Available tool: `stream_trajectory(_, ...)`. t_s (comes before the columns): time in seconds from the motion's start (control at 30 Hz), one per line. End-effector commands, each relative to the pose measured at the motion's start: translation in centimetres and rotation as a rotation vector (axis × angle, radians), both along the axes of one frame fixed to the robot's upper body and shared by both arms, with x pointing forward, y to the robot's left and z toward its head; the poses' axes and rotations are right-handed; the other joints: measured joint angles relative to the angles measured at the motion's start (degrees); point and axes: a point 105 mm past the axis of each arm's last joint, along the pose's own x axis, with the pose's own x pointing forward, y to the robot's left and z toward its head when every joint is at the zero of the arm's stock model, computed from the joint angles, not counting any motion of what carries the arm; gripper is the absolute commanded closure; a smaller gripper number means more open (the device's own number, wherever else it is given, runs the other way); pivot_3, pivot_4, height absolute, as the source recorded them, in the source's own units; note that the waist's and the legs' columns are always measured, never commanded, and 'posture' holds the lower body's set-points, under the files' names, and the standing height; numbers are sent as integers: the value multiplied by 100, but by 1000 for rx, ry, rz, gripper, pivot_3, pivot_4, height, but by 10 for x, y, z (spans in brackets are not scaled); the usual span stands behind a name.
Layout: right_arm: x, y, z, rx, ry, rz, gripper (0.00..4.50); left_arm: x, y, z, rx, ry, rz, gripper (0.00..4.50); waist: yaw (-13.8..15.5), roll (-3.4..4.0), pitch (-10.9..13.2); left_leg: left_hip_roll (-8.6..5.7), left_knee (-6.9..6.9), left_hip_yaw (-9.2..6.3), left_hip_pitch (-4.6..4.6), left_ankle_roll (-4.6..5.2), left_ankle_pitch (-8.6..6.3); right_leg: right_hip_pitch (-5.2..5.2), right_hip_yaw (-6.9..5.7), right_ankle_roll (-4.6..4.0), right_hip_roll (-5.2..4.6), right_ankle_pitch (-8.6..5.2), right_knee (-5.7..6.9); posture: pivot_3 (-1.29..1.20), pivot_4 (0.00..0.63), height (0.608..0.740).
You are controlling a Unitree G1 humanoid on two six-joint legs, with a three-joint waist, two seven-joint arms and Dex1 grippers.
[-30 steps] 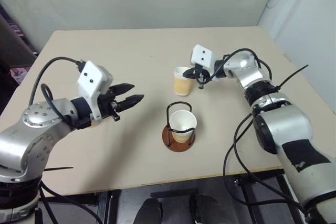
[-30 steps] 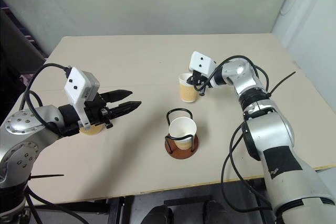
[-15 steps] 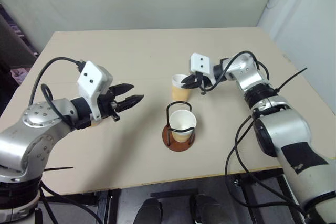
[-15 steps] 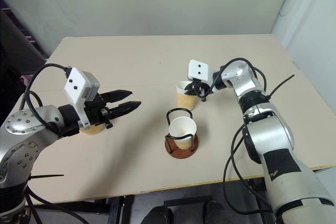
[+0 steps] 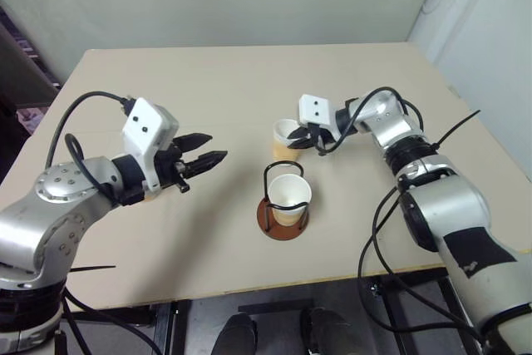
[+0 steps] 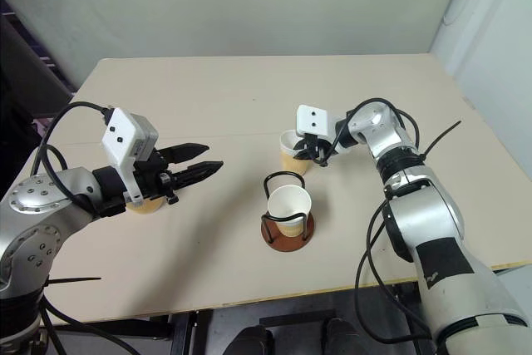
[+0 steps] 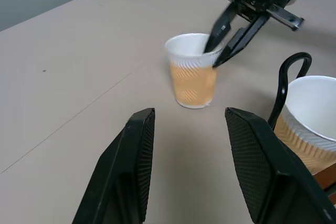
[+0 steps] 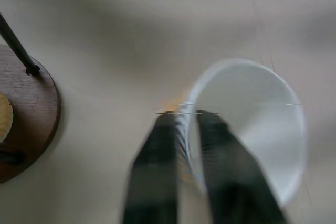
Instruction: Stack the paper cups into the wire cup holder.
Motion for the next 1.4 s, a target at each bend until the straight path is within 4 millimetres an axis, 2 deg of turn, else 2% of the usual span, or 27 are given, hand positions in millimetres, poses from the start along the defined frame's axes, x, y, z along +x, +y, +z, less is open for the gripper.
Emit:
stream_trajectory(0.03, -1, 6, 11, 4, -57, 30, 4480, -1, 3, 8, 5, -39, 11, 2215, 0, 0, 0, 0, 0, 0, 0, 0, 0, 0, 0, 0, 0, 0, 0, 0, 150, 740)
stream_trajectory(0.2, -2, 7, 13, 22, -55, 45, 4480, -1, 4, 7, 7, -38, 15, 2215, 1, 0, 0, 0, 0, 0, 0, 2, -1, 0, 0, 0, 0, 0, 1, 0, 150, 740)
stream_trajectory(0.27, -3, 4, 28, 52, -71, 59, 4480, -1, 3, 8, 8, -39, 13, 2215, 1, 0, 0, 0, 0, 0, 0, 2, -1, 0, 0, 0, 0, 0, 1, 0, 150, 740)
stream_trajectory(0.33, -11, -1, 55, 93, -92, 125, 4480, -3, 3, 9, 9, -36, 3, 2215, 8, 0, 0, -1, 0, 1, -2, -1, 1, -1, 0, 0, 0, 0, -1, 0, 150, 740)
stream_trajectory(0.4, -30, -8, 93, 146, -108, 244, 4480, -12, -3, 8, 15, -4, -61, 2215, 18, 0, 0, -1, 0, 1, -3, -29, 17, 0, 0, 0, 0, 0, -3, 0, 150, 740)
stream_trajectory(0.47, -59, -11, 131, 240, -107, 355, 4480, -29, -10, 2, 31, 49, -157, 2215, 16, 2, 1, -3, 0, 3, -16, -53, 30, -7, 0, -1, 0, -1, -8, 0, 150, 740)
stream_trajectory(0.53, -97, -15, 143, 270, -59, 470, 4480, -42, -14, -1, 37, 88, -226, 2215, 25, 2, 1, -5, -3, 11, -34, -59, 33, -18, 0, -6, 3, -5, -14, 0, 150, 740)
stream_trajectory(0.63, -137, -18, 124, 202, 37, 576, 4480, -53, -17, 1, 21, 106, -296, 2215, 31, -17, -10, -1, -6, 7, -11, -64, 30, 17, 0, -5, 16, -33, -23, 0, 150, 740)
stream_trajectory(0.7, -147, -19, 112, 170, 71, 588, 4480, -56, -19, 1, 21, 115, -323, 2215, 13, -18, -8, -1, -2, 7, 54, -73, 12, 84, 3, -16, 28, -54, -23, 0, 150, 740)
stream_trajectory(0.77, -150, -18, 106, 159, 87, 589, 4480, -56, -21, -1, 28, 126, -336, 2215, -28, -7, 0, 3, -5, 7, 86, -63, 4, 103, 15, -41, 26, -77, -16, 0, 150, 740)
stream_trajectory(0.87, -147, -12, 94, 128, 78, 559, 4480, -53, -24, -7, 41, 141, -347, 2215, -46, -4, 2, -2, -1, 10, 91, 16, -5, 100, 20, -62, 19, -72, -2, 0, 150, 740)
stream_trajectory(1.0, -133, -11, 80, 79, 39, 492, 4480, -50, -28, -9, 36, 141, -345, 2215, -64, -5, 1, 2, -5, 6, 107, 28, -1, 110, 18, -89, 20, -50, 0, 0, 150, 740)
stream_trajectory(1.27, -123, -16, 68, 17, 27, 450, 4480, -49, -24, -11, 37, 144, -320, 2215, -65, -5, 1, -2, -3, 7, 102, 36, 6, 108, 18, -89, 17, -39, -2, 0, 150, 740)
stream_trajectory(1.4, -124, -23, 60, -37, 31, 458, 4480, -50, -23, -12, 37, 146, -319, 2215, -59, -5, 1, -2, -2, 7, 97, 35, 6, 105, 17, -80, 17, -45, -3, 0, 150, 740)
